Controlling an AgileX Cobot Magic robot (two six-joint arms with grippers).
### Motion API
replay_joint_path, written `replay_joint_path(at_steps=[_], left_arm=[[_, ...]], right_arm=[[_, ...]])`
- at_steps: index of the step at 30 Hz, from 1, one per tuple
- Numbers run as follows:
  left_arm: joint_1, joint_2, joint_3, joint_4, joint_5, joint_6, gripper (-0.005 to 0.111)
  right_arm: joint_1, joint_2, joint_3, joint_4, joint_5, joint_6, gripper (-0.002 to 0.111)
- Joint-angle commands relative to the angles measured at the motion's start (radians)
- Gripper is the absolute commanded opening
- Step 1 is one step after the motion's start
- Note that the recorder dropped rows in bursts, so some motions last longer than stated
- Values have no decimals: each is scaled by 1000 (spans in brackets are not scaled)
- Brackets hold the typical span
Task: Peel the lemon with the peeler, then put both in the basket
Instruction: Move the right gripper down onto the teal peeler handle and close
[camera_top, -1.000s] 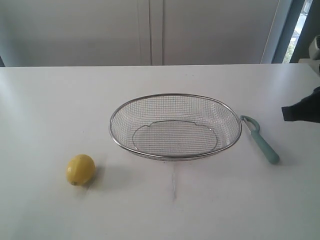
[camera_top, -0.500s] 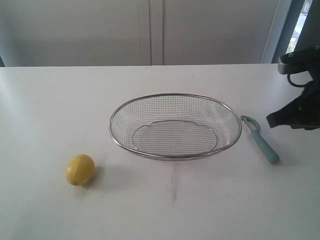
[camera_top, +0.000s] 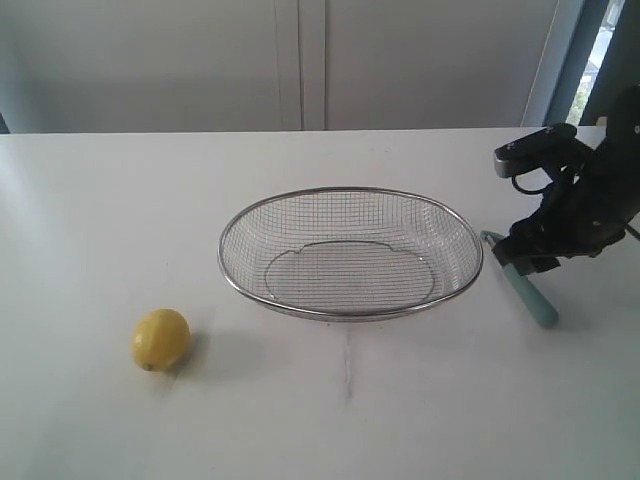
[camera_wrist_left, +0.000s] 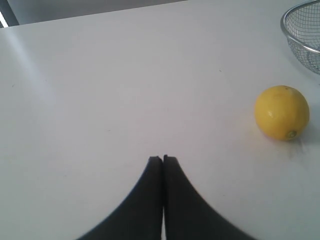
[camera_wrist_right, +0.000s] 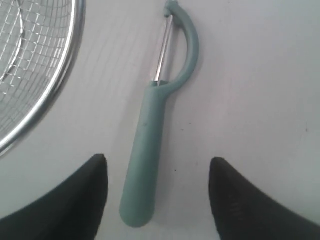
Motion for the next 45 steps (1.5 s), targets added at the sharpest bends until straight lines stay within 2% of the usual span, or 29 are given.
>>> replay_joint_path(at_steps=[1,20,34,45], left_arm=[[5,-5,6,-9,-1,0,0],[5,-5,6,-9,-1,0,0],[5,-5,6,-9,-1,0,0],[5,-5,6,-9,-1,0,0]], right_arm=[[1,28,-9,-11,-58,-36,58],[1,148,-9,-7,-79,-31,58],[1,157,-9,-7,-84,-31,58],[1,171,-9,-7,-80,-31,46]])
